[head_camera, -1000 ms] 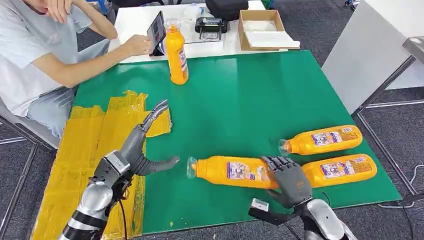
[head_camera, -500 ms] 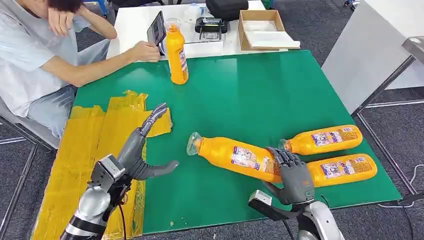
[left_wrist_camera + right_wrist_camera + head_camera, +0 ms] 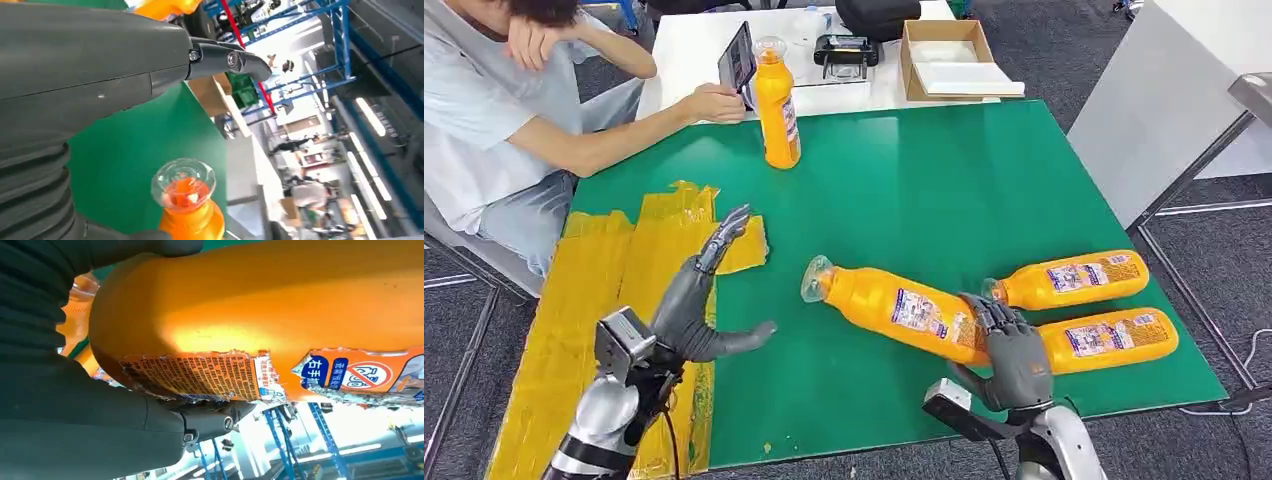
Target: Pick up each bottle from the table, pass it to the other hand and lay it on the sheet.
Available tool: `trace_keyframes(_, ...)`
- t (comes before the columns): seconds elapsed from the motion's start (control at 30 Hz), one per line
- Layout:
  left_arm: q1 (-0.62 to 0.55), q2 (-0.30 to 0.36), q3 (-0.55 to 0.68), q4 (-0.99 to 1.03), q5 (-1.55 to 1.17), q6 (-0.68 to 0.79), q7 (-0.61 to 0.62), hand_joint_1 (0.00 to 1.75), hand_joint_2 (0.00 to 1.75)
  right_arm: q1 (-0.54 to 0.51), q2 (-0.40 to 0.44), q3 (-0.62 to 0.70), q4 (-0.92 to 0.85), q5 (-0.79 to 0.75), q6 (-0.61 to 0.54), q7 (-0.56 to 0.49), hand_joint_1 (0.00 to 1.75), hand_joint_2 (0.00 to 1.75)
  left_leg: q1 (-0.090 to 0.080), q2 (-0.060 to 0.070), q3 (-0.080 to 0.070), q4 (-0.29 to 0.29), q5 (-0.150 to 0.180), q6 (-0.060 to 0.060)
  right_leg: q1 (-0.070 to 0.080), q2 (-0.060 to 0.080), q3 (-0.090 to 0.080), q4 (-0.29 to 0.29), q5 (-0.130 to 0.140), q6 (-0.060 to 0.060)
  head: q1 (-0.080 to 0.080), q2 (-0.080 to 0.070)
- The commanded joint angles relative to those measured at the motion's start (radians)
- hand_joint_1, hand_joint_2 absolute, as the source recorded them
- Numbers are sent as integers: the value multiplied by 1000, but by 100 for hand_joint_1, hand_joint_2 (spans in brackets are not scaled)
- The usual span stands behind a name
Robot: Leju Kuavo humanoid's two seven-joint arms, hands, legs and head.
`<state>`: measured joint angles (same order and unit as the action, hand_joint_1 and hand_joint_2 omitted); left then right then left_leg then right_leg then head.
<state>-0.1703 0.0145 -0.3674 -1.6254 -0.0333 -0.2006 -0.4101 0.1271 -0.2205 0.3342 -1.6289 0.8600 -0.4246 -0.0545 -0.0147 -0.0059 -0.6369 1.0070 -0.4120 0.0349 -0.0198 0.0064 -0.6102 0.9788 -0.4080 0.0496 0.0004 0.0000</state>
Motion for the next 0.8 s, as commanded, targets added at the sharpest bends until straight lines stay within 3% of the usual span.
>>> trace_keyframes(0.03,6,7,41,13,143,-72,47,0,175,-5,61,-35,-25,-137,-38,-97,175,175,1,1,2,0,-1,-2,1,0,1,0,0,-1,0,0)
trace_keyframes(0.07,-9,4,30,56,382,-181,182,0,175,-30,91,-27,-32,-396,28,-282,175,175,1,1,4,0,-2,-3,1,0,4,0,-1,-2,0,0)
trace_keyframes(0.2,-34,-1,-6,109,461,-150,170,0,175,-110,114,41,28,-388,38,-260,175,175,1,3,3,0,-1,-2,1,2,3,-1,1,-2,0,0)
trace_keyframes(0.67,-24,5,-14,84,550,-120,203,0,175,-115,104,56,36,-415,33,-268,175,175,2,2,7,1,-3,-4,3,0,8,-1,-2,-3,0,0)
trace_keyframes(0.8,-28,6,-23,91,570,-125,207,0,175,-129,106,68,60,-424,43,-268,175,175,1,2,2,-1,0,-2,1,0,1,-1,0,-1,0,0)
